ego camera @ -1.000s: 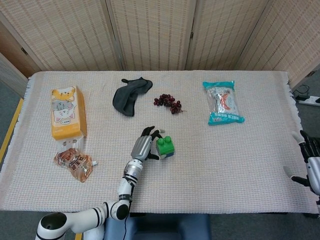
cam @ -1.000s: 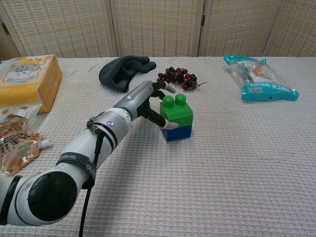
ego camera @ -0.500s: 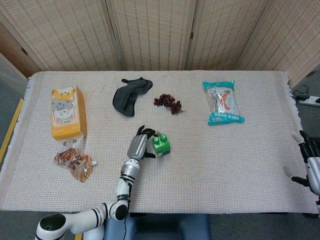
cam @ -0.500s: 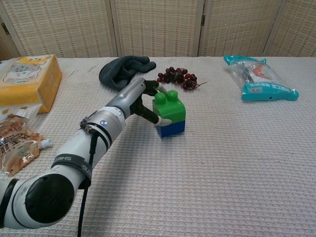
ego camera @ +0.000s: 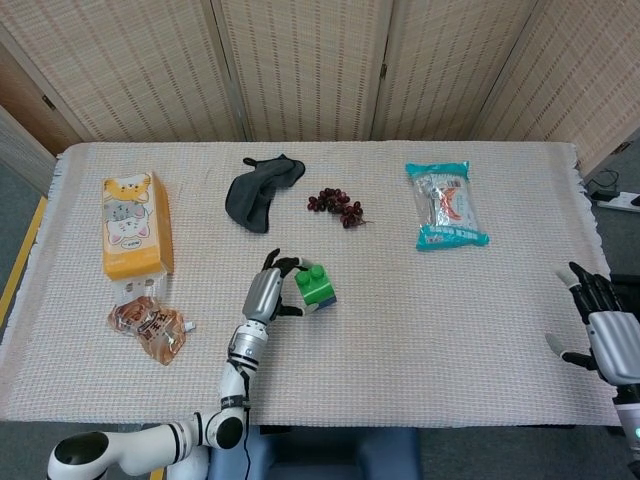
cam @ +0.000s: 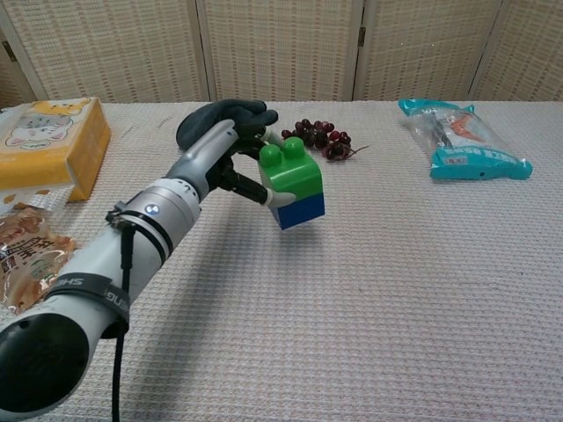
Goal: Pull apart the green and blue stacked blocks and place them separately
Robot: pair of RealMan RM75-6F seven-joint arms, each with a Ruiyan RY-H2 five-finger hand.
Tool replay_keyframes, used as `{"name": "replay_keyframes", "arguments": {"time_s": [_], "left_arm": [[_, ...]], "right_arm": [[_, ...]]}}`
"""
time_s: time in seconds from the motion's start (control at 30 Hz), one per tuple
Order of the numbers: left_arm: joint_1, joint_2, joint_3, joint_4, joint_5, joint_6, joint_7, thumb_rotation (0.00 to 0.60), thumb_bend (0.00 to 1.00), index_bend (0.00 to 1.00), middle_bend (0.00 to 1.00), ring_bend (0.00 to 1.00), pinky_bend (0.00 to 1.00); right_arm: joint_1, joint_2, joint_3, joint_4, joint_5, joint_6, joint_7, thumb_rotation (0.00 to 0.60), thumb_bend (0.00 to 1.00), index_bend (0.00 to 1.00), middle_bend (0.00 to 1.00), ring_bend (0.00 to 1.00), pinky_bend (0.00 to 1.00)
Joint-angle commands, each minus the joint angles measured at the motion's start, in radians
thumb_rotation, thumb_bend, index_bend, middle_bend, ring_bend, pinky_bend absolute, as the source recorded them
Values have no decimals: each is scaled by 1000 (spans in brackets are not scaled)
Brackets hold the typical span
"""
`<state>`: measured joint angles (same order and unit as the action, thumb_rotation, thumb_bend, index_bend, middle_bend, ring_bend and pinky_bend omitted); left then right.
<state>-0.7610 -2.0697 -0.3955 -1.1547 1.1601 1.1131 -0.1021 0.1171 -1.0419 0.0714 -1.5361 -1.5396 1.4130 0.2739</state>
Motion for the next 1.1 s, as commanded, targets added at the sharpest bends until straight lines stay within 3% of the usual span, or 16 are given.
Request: {"name": "replay_keyframes", "arguments": {"time_s": [0.03, 0.27, 0.43, 0.57, 0.77, 1.1], "left_arm": [[49, 83, 26, -143, -4, 2, 21, 600, 328, 655, 798, 275, 0], [72, 155, 16, -275, 7, 41, 63, 600, 330, 653, 798, 275, 0], [65, 174, -15, -292, 9, 56, 65, 600, 331, 653, 798, 275, 0], [67, 197, -30, -324, 16, 76, 63, 600, 331, 655, 798, 275, 0], [95, 240, -17, -394, 24, 98, 51, 600, 331, 655, 799, 275, 0], [102, 289, -23, -472, 11, 81, 14, 600, 332, 656, 799, 275, 0]], "right_arm": [[66, -1, -6, 19, -60, -61, 85, 600, 330, 0, 0, 0, 0], [213, -11, -3, 57, -130, -182, 389, 600, 330, 0, 0, 0, 0], [327, -19, -6, 64, -125, -326, 632, 600, 330, 0, 0, 0, 0], [414, -77, -11, 118, -131, -411, 829, 600, 330, 1, 0, 0, 0], [517, -164, -15, 239, -154, -452, 1083, 600, 330, 14, 0, 0, 0], [639, -276, -75, 377, -221, -468, 1312, 600, 330, 25, 0, 0, 0]]}}
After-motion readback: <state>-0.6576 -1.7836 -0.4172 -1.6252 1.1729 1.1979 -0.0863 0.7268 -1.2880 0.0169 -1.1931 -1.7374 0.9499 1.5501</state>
